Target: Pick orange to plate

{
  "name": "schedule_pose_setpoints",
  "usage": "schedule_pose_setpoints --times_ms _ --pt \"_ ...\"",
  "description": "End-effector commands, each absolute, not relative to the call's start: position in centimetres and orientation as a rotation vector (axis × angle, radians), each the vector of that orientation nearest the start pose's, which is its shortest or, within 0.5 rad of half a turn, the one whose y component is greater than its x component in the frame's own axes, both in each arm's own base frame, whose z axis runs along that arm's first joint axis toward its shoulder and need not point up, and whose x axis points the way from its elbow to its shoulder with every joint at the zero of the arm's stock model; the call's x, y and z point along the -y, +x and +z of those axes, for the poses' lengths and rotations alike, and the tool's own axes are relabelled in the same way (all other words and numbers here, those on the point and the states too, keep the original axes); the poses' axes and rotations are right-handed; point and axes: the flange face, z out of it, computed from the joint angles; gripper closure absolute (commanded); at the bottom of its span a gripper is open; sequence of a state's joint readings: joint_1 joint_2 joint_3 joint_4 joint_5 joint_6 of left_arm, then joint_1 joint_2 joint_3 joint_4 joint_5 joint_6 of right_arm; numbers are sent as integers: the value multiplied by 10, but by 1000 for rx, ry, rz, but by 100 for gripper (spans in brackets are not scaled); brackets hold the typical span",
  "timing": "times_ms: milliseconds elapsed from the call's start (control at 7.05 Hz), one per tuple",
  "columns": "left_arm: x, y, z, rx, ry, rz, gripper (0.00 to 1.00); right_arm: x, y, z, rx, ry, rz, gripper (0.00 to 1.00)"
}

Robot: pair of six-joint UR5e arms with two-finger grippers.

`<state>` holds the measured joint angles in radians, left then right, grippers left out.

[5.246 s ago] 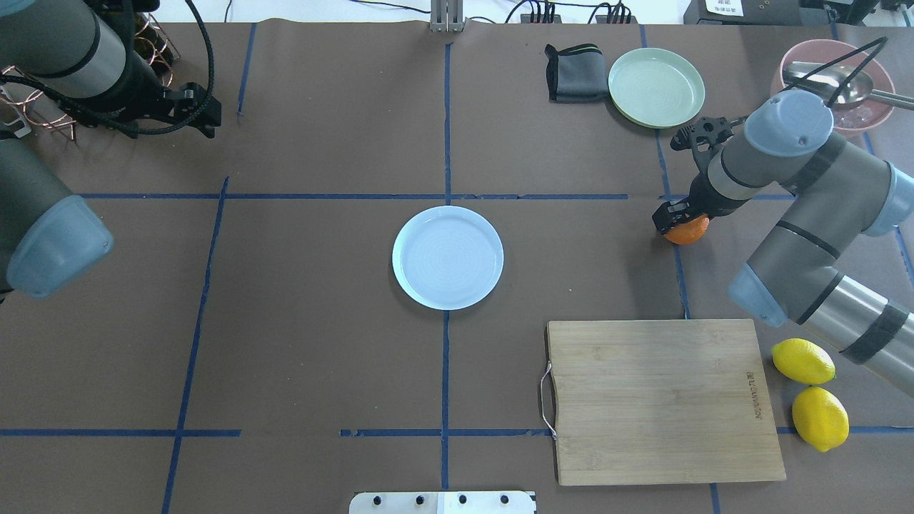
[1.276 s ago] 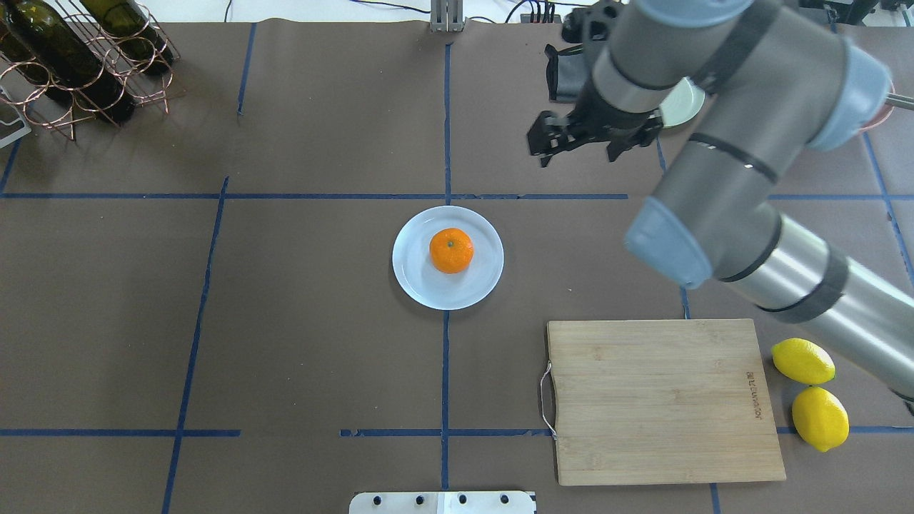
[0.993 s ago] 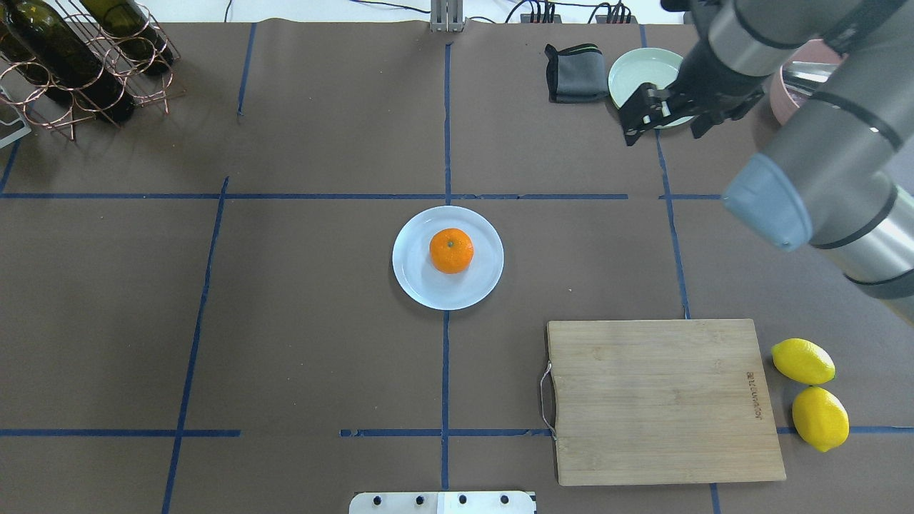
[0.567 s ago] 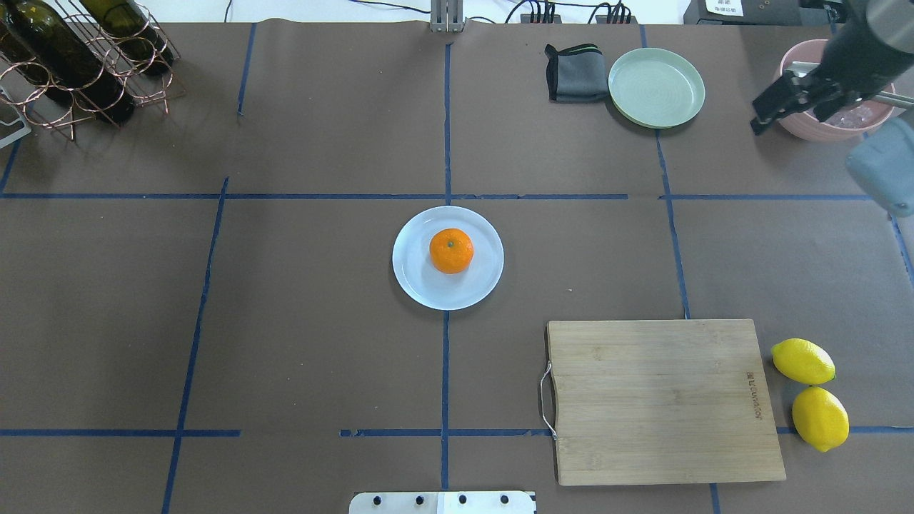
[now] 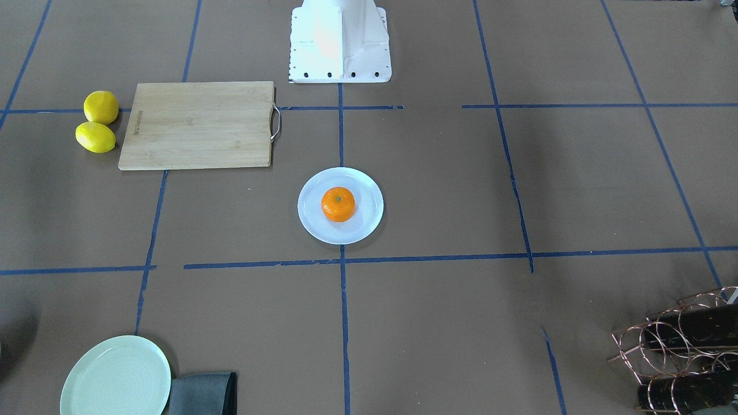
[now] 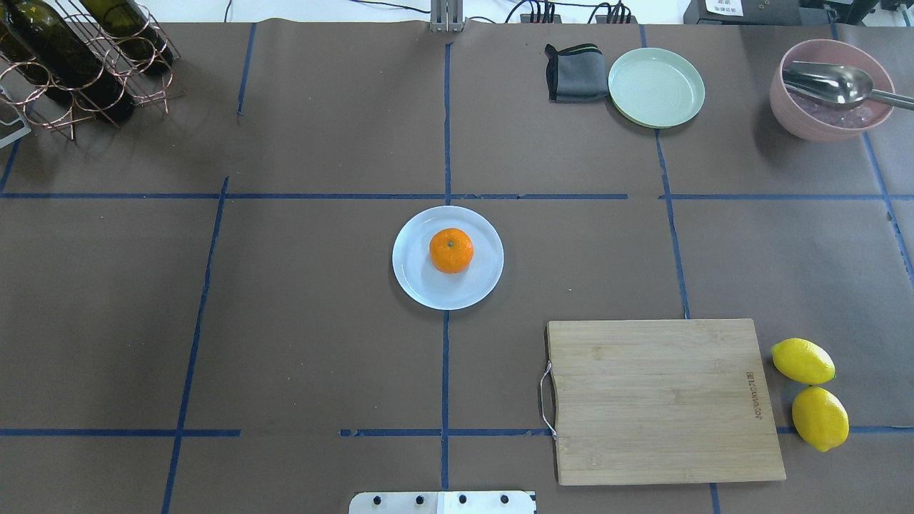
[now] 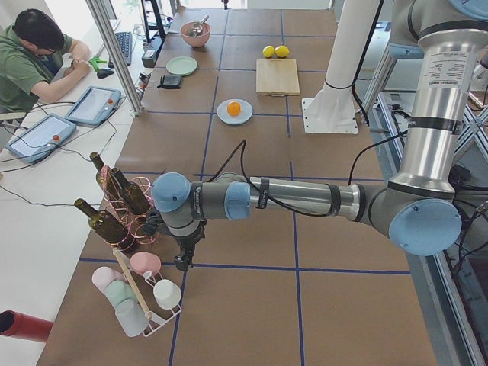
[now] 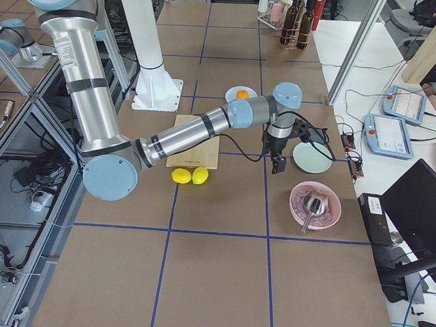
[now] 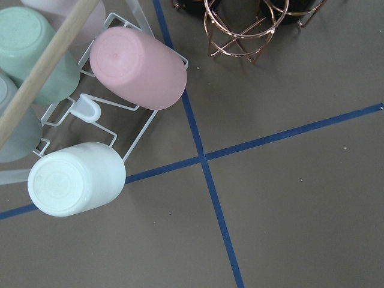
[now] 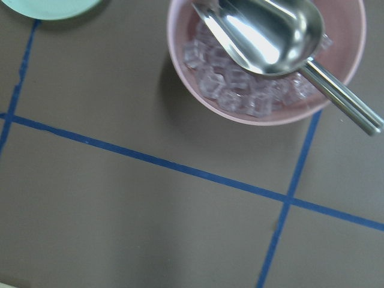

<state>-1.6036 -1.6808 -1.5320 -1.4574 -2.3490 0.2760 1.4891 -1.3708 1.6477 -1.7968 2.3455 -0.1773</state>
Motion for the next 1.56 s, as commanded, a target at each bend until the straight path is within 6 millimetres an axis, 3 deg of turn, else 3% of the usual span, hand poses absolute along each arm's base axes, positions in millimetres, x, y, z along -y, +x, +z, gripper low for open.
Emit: schedule_pose_setpoints --times_ms 0,142,425,993,1418 --pt "531 -81 637 -778 58 178 0 516 73 628 818 22 -197 0" --pt "530 -81 639 -769 54 178 0 507 73 620 808 61 -208 0" --pt "527 -82 643 -752 42 168 0 496 73 641 816 7 -156 0" --pt "510 -81 658 -762 -2 106 0 501 73 654 811 47 -110 0" --pt "505 -81 657 -762 -6 90 0 504 73 652 811 59 -79 0"
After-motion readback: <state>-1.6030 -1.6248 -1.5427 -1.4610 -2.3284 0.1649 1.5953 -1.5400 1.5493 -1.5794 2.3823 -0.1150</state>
